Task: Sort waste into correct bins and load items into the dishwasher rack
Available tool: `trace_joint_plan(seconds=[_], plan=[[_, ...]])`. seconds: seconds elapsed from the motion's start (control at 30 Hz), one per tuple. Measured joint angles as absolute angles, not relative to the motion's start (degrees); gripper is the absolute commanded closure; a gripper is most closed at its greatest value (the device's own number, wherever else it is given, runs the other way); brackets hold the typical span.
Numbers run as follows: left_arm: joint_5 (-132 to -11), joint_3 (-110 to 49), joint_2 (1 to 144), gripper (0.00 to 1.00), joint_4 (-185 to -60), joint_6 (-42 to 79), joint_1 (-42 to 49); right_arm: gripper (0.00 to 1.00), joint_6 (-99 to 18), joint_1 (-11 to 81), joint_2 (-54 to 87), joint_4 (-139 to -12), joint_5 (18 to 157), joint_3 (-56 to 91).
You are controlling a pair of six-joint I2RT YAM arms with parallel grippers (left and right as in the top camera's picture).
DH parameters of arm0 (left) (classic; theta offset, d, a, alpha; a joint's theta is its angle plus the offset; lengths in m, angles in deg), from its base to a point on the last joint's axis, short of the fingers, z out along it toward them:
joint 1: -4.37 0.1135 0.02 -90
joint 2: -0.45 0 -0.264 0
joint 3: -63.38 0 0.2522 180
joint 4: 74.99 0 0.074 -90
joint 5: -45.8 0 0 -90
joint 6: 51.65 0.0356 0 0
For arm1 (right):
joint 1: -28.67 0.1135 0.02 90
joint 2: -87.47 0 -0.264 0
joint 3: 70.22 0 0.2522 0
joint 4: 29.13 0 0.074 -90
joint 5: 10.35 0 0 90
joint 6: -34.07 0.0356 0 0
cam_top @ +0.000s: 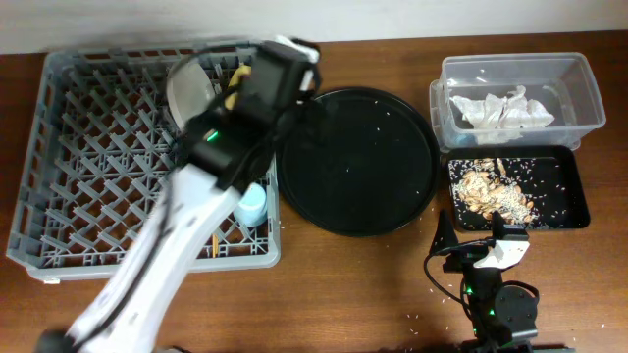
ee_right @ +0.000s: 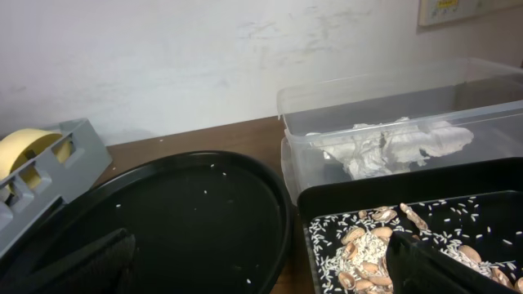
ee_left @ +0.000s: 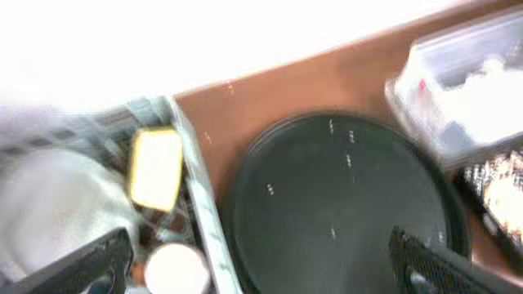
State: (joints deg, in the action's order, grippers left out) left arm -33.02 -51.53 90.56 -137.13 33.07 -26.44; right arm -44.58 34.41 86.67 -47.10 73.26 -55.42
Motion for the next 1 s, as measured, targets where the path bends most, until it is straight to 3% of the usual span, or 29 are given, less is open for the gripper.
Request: trace_joint_plan(seconds=[0.3, 0.7, 1.0], plan=[[-38.1, -22.8, 61.0, 0.01, -120.0, 38.4, -12.9, 0.01, -44.6, 34.4, 86.8, -47.0, 73.3, -55.5], [-46.0, 29.5, 22.0, 0.01, -84.9, 41.0, -2.3, 0.01, -44.6, 34.4, 86.8, -46.9, 73.3, -55.6], [-49.0, 46.5, 4.8, 0.01, -84.8, 41.0, 2.9, 0.02, -44.6, 34.4, 86.8, -46.9, 73.3, -55.6]])
